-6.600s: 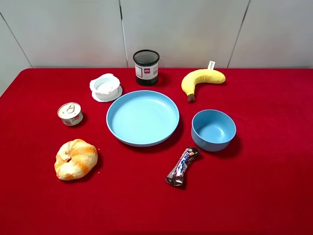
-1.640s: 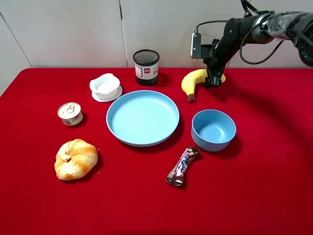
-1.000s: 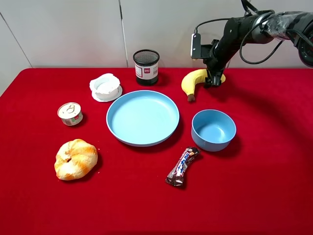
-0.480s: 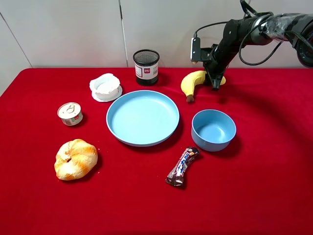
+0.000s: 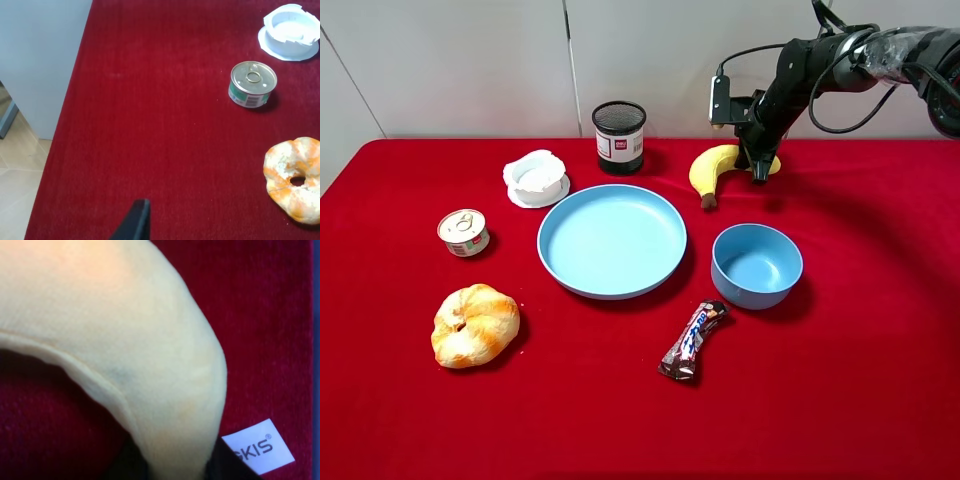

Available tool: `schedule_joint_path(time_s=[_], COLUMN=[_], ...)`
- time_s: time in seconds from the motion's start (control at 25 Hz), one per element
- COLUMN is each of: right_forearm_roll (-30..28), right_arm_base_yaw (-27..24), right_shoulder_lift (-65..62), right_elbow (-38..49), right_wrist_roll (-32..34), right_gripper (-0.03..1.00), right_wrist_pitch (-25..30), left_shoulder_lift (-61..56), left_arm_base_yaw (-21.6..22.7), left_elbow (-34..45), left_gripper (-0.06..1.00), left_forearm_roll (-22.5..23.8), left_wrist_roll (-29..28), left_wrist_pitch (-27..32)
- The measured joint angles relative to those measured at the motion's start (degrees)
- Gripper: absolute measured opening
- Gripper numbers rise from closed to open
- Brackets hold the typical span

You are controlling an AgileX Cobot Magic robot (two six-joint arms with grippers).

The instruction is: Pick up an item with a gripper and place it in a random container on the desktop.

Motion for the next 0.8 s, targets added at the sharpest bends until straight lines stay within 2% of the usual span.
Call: schedule_joint_path(time_s=[0.8], right_forearm_roll=[0.5], right_arm_base_yaw=[-0.1], right_shoulder_lift=[-6.7], right_elbow=[0.1], right_wrist_roll=[0.5], right_gripper=[0.1], right_wrist_pitch=[2.3], left_shoulder_lift=[0.0], left_arm_base_yaw=[0.0], left_elbow=[0.0], left_gripper=[0.98], left_forearm_roll=[0.0], left_wrist_roll=[0.0], left_wrist_pitch=[0.0])
